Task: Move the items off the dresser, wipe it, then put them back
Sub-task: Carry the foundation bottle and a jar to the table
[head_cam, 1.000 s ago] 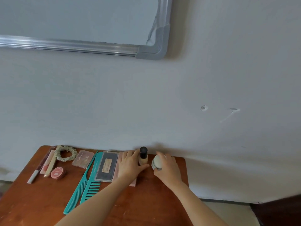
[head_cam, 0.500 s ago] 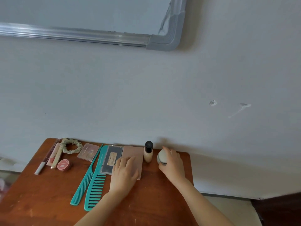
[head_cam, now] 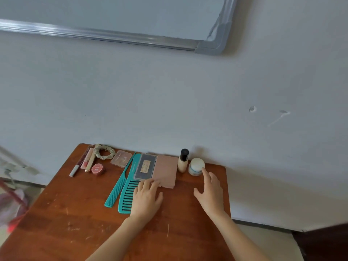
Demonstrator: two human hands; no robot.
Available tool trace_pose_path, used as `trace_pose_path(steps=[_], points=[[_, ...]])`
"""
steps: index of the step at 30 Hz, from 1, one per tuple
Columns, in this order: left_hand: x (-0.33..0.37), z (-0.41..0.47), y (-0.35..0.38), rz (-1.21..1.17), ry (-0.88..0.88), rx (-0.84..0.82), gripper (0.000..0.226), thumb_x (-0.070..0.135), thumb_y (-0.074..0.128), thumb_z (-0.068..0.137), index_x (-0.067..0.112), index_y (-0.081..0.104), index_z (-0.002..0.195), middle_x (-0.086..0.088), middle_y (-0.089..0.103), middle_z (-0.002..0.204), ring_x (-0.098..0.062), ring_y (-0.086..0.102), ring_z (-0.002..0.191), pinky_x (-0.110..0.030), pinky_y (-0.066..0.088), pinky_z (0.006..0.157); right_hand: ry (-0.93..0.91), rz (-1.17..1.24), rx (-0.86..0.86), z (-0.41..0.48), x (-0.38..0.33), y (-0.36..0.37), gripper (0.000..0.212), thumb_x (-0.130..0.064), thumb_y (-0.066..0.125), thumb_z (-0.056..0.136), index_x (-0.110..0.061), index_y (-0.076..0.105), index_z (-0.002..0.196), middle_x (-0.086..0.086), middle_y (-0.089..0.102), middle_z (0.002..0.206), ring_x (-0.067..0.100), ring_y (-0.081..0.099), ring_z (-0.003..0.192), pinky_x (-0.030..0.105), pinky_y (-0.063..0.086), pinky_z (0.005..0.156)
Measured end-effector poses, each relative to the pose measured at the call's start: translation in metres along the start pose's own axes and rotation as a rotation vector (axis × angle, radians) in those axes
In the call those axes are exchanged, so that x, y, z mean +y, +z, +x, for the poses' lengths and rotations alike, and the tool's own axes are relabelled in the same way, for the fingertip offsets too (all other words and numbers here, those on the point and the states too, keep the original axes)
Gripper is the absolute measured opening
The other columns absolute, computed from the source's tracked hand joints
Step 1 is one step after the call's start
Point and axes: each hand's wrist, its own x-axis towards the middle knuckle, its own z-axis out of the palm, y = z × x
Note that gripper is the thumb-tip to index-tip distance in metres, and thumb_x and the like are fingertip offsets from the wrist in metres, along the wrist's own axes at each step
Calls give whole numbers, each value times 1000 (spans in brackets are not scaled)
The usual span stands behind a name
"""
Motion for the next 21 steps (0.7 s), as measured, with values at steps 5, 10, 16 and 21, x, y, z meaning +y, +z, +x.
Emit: trace_pose_path(steps=[5, 10, 16, 21], points=[[-1, -8, 1, 37, 53, -34, 40, 29, 54, 90, 17, 51, 128, -4, 47, 134, -24, 41, 126, -40, 34, 104, 33, -48, 31, -39, 11, -11, 68, -29, 56, 88, -22, 20, 145, 12, 25, 150, 24, 23, 139, 34, 27, 110], [17, -7, 18, 119, 415, -81, 38, 23, 80, 67, 15, 68, 102, -7, 66, 104, -28, 64, 96, -43, 53, 77, 232, -142, 75, -92, 35, -30, 61, -34, 48, 92, -24, 19, 145, 7, 20, 151, 21, 16, 141, 34, 20, 113], [52, -32, 25, 40, 914, -169, 25, 33, 61, 75, 22, 70, 96, 2, 68, 99, -20, 66, 92, -35, 55, 71, 608, -192, 255, -206, 32, -42, 56, -23, 60, 82, -16, 43, 135, 13, 40, 141, 31, 36, 131, 42, 34, 101], [38, -83, 10, 72, 1258, -334, 41, 40, 35, 77, 27, 70, 93, 7, 68, 96, -15, 67, 89, -30, 55, 70, 958, -253, 268, -338, -11, 2, 61, -28, 86, 57, -14, 65, 112, 17, 62, 117, 35, 61, 105, 47, 52, 76]])
